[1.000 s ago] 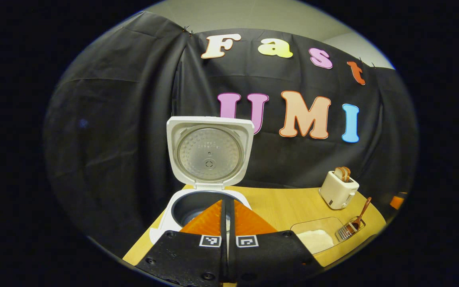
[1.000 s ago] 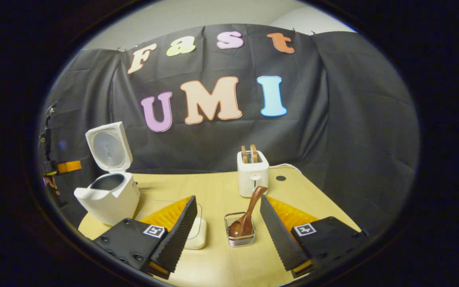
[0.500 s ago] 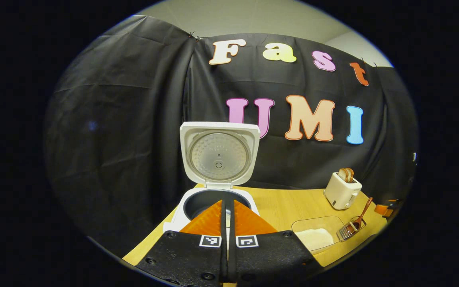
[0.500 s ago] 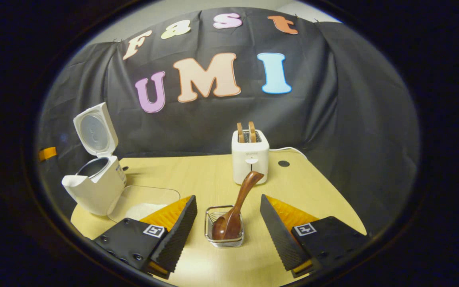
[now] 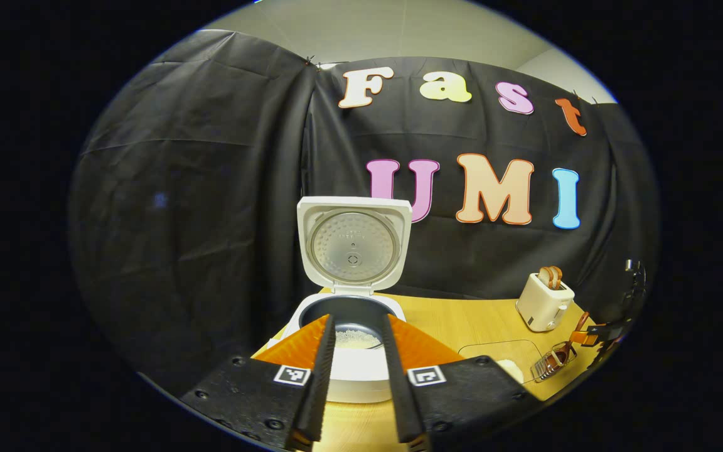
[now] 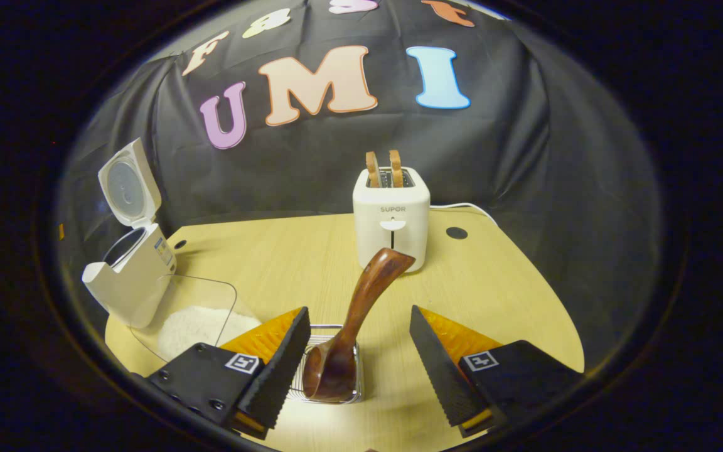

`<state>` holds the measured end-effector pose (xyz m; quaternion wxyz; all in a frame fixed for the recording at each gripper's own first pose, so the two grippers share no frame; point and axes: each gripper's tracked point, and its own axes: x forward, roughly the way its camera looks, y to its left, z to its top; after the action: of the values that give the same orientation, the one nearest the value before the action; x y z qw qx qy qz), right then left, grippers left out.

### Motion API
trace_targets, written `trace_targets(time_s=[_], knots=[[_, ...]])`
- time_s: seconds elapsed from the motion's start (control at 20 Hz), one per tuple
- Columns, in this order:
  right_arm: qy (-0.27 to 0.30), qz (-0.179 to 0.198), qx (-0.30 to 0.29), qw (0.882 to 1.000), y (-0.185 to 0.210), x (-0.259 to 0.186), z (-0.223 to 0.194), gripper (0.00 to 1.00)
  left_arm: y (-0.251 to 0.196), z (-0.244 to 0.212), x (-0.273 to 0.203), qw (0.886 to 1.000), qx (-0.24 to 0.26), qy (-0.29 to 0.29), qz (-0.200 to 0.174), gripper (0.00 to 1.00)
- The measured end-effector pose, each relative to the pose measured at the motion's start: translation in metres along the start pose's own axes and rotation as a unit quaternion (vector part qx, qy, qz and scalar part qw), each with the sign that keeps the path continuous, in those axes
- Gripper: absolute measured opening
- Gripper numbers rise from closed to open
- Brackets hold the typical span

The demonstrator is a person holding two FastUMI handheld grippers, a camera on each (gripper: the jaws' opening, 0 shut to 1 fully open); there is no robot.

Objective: Close the left gripper, press the button to open the rice cooker; take a wooden spoon from the chopstick holder with the right hand, scoop a spoonful of rice and pour it into the rice cooker, then put the wooden spoon back into the chopstick holder.

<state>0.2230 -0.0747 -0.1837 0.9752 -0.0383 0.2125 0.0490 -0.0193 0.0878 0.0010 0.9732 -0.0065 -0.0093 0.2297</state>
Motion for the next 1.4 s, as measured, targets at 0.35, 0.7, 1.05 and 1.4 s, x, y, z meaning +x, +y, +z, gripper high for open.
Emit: trace_targets(time_s=[0.35, 0.7, 1.05, 1.4], knots=[[0.028, 0.022, 0.033, 0.999, 0.002, 0.027, -0.007, 0.95, -0.012, -0.004, -0.013, 1.000, -0.002, 0.001, 0.016, 0.95], [0.043, 0.039, 0.045, 0.997, 0.006, 0.036, -0.004, 0.48, -0.023, -0.011, -0.024, 1.000, 0.001, 0.013, 0.029, 0.95], [0.057, 0.062, 0.057, 0.995, 0.017, 0.033, -0.004, 0.29, -0.036, -0.011, -0.037, 0.999, 0.008, 0.010, 0.031, 0.96], [0.046, 0.058, 0.045, 0.996, 0.027, 0.030, 0.000, 0.14, -0.056, -0.024, -0.047, 0.999, -0.039, 0.023, 0.015, 0.95]])
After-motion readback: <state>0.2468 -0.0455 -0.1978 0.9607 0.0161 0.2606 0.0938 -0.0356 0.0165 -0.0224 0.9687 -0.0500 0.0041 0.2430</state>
